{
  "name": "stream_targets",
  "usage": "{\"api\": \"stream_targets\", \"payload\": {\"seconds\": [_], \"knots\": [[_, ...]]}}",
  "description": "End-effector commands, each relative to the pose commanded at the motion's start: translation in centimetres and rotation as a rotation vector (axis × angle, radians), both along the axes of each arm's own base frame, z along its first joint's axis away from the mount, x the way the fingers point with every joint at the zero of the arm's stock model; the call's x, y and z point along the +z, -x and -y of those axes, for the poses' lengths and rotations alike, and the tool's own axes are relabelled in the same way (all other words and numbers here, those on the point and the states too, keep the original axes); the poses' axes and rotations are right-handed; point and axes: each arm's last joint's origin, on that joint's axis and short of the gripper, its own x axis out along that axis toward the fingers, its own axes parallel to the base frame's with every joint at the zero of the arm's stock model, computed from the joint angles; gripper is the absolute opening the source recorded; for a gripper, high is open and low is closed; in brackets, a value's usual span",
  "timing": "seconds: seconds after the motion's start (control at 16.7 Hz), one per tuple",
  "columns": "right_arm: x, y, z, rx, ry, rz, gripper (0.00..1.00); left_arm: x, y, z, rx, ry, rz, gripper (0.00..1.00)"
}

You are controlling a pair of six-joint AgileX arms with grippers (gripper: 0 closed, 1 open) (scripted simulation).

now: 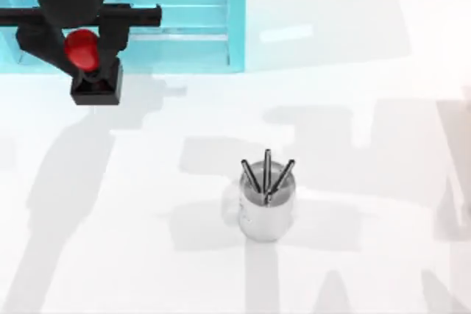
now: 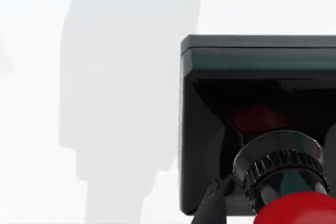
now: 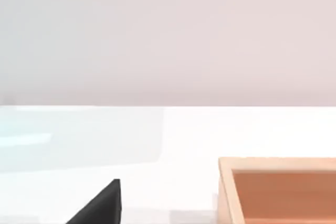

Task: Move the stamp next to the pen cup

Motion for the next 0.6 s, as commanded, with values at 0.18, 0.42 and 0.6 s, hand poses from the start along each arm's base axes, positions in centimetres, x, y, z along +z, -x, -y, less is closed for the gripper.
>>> {"api": "stream_targets", "payload": {"seconds": [0.18, 0.42, 0.6], "knots": [[0.0, 0.0, 0.0, 0.000, 0.000, 0.000, 1.00, -1.4, 3.6, 6.0, 0.000, -0.007, 0.020, 0.00], [0.0, 0.0, 0.0, 0.000, 0.000, 0.000, 1.00, -2.7, 8.2, 10.6, -0.002, 0.004, 0.066, 0.00], [0.0, 0.0, 0.0, 0.000, 0.000, 0.000, 1.00, -2.7, 8.8, 11.1, -0.002, 0.010, 0.078, 0.00]]}}
